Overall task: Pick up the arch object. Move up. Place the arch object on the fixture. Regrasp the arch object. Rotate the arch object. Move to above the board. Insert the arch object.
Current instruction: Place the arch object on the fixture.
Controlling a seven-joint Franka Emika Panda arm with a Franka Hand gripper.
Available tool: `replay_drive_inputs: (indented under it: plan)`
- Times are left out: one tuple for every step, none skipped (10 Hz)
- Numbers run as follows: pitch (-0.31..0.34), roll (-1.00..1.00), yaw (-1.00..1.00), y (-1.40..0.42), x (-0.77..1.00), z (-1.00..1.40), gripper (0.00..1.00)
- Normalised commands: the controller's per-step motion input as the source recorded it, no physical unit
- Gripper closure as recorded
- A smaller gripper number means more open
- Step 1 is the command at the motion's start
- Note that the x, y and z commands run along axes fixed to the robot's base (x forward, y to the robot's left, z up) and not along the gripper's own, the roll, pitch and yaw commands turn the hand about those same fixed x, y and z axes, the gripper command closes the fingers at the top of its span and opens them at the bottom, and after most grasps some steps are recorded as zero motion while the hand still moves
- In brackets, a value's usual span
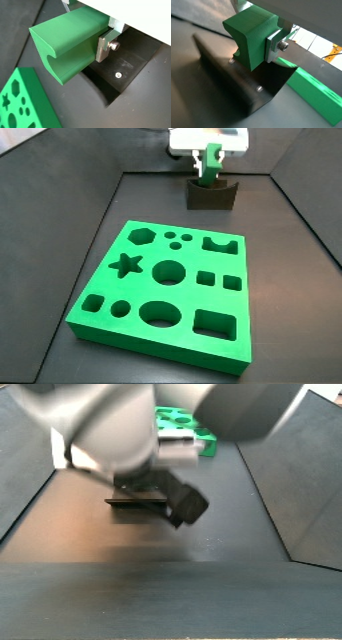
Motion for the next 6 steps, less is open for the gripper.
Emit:
replay_drive_inputs:
  plan:
    - [0.033, -0.18, -0.11, 0.11, 0.19, -1.0, 1.0]
    - [0.025, -0.17, -0.11, 0.11, 0.17, -0.89, 1.0]
    - [0.013, -0.16, -0.11, 0.09, 0.14, -0.64, 1.0]
    - [0.009, -0.14, -0.09, 0.08, 0.1, -0.56, 1.0]
    - [0.001, -0.13, -0.08, 0.07, 0.08, -0.54, 1.0]
    - [0.0, 0.0, 0.0, -0.5, 0.0, -0.17, 1.0]
